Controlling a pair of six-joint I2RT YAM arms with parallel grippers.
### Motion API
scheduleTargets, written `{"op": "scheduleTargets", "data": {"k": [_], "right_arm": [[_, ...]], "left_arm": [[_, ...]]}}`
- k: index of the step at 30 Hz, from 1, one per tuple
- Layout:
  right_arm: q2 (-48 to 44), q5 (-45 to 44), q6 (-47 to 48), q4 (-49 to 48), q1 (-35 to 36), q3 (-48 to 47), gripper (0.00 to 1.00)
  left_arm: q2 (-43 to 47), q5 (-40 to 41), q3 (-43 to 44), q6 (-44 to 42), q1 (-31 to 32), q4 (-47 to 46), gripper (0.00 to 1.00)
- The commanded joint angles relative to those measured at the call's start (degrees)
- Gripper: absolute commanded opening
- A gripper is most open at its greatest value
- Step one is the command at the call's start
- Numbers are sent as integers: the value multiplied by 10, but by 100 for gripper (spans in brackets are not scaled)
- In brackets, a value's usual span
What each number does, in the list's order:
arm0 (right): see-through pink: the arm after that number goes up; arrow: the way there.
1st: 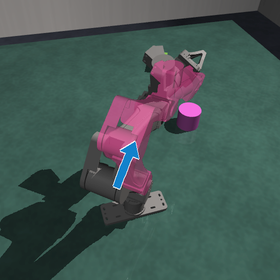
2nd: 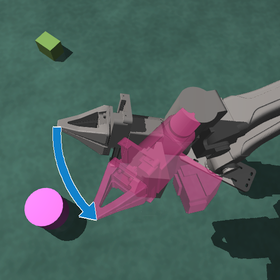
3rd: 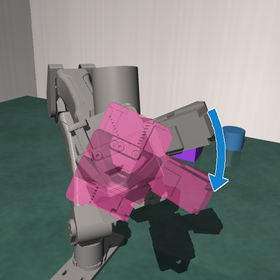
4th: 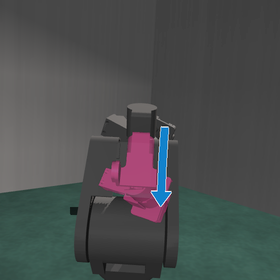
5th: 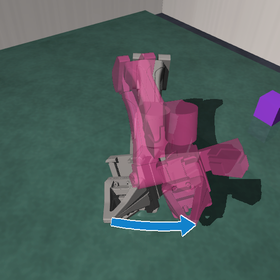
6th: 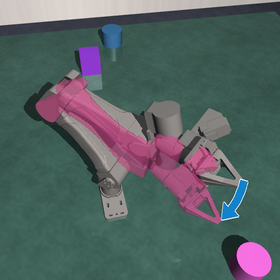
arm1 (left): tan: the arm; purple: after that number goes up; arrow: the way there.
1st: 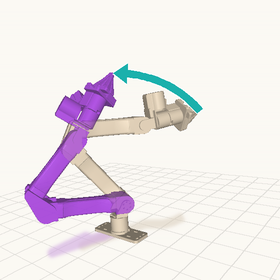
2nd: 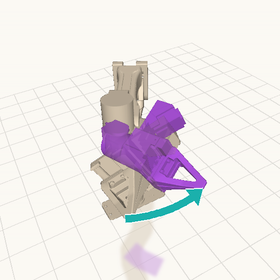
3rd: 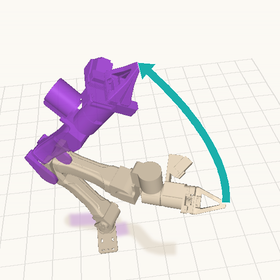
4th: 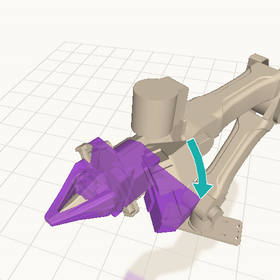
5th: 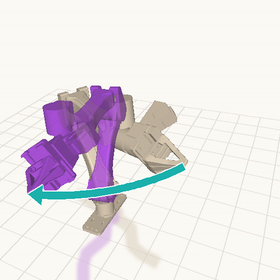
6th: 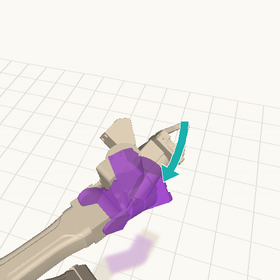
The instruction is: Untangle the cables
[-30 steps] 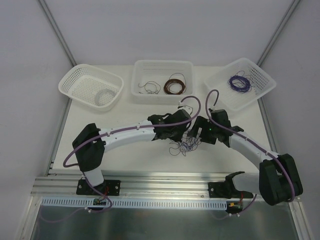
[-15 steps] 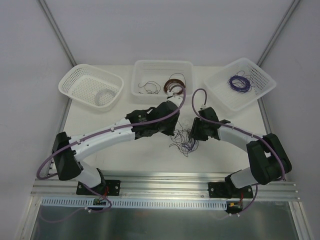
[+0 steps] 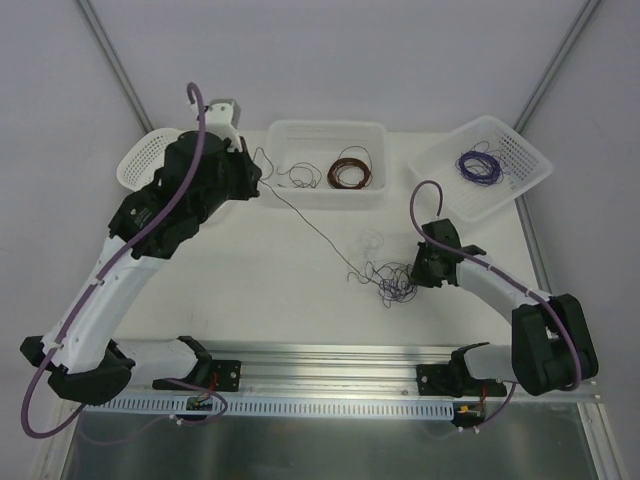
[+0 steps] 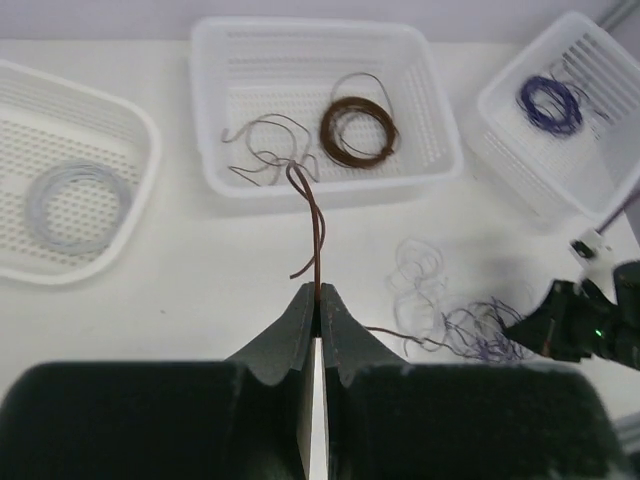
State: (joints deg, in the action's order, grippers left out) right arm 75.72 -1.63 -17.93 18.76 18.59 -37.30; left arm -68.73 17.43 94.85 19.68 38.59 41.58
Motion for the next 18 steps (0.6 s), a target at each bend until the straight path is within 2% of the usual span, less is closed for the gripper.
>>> {"op": "scheduleTargets", "data": {"k": [1, 5, 12, 18], "right_arm": [[-51, -28, 25, 52, -21, 2, 6], [-84, -34, 41, 87, -47, 1, 6], [-107, -19, 51, 104, -83, 8, 6], [-117, -17, 62, 110, -103, 18, 6]], "left_arm": [[11, 56, 42, -60, -54, 55, 0], [7, 91, 99, -83, -122, 90, 0], [-10, 146, 171, -123, -199, 124, 0], [-24, 169, 208, -148, -220, 134, 0]]}}
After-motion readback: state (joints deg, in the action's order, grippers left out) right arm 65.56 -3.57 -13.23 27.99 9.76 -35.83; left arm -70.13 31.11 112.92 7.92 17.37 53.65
